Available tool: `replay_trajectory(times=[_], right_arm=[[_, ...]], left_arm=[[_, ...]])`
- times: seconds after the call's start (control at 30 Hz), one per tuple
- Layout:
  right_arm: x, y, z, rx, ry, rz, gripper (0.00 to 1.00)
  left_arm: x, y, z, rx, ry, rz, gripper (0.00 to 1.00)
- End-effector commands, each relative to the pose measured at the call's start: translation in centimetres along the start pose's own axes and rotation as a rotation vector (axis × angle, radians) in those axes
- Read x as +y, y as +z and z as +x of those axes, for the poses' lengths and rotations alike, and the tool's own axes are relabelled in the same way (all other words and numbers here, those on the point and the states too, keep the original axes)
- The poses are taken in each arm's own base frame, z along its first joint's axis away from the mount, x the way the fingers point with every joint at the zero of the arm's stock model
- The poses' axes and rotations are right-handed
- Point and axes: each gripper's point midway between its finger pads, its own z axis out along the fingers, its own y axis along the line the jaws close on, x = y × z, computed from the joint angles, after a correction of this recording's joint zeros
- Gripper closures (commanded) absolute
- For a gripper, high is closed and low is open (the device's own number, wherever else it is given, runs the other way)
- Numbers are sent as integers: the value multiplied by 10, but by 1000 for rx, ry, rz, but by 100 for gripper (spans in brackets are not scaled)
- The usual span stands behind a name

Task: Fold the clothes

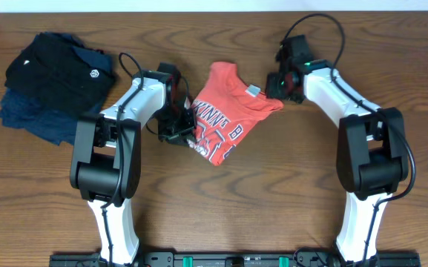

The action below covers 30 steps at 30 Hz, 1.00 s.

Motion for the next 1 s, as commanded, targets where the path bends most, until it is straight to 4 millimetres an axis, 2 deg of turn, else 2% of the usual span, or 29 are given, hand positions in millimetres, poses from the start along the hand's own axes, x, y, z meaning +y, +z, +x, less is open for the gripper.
replay_trajectory(times=[0.0, 0.07, 0.17, 0.2, 0.23, 0.3, 0.37, 0.43, 0.5, 0.57, 0.7, 0.83, 0.97], right_arm=[[3, -10, -24, -44, -16, -75, 52], [8, -23, -30, -47, -14, -95, 55], [10, -53, -36, -65, -54, -90, 57], [9, -64, -38, -75, -67, -80, 56], [6, -74, -39, -84, -68, -63, 55], [-3, -99, -40, -101, -59, -9, 52], [-9, -122, -39, -112, -52, 26, 50], [-13, -143, -35, -117, -45, 42, 48], [-15, -163, -29, -117, -39, 52, 46], [-16, -178, -23, -114, -35, 55, 45], [-20, -201, -10, -94, -23, 63, 45], [-21, -213, 6, -54, -19, 71, 44], [-24, -214, 18, -7, -13, 82, 44]], left_arm=[[4, -2, 14, 21, -69, -48, 76], [1, -15, 16, -8, -57, -40, 72], [2, -43, 13, -111, -35, -57, 56], [6, -56, 10, -166, -30, -86, 35], [12, -69, 6, -222, -28, -118, 2], [21, -96, -5, -354, -22, -173, 2], [18, -122, -20, -484, 21, -165, 2], [2, -144, -36, -595, 154, -115, 2], [-24, -155, -49, -659, 312, -24, 2], [-44, -158, -58, -691, 415, 59, 2], [-65, -146, -85, -722, 495, 150, 2], [-81, -114, -109, -684, 552, 274, 2], [-85, -75, -124, -609, 546, 372, 2]])
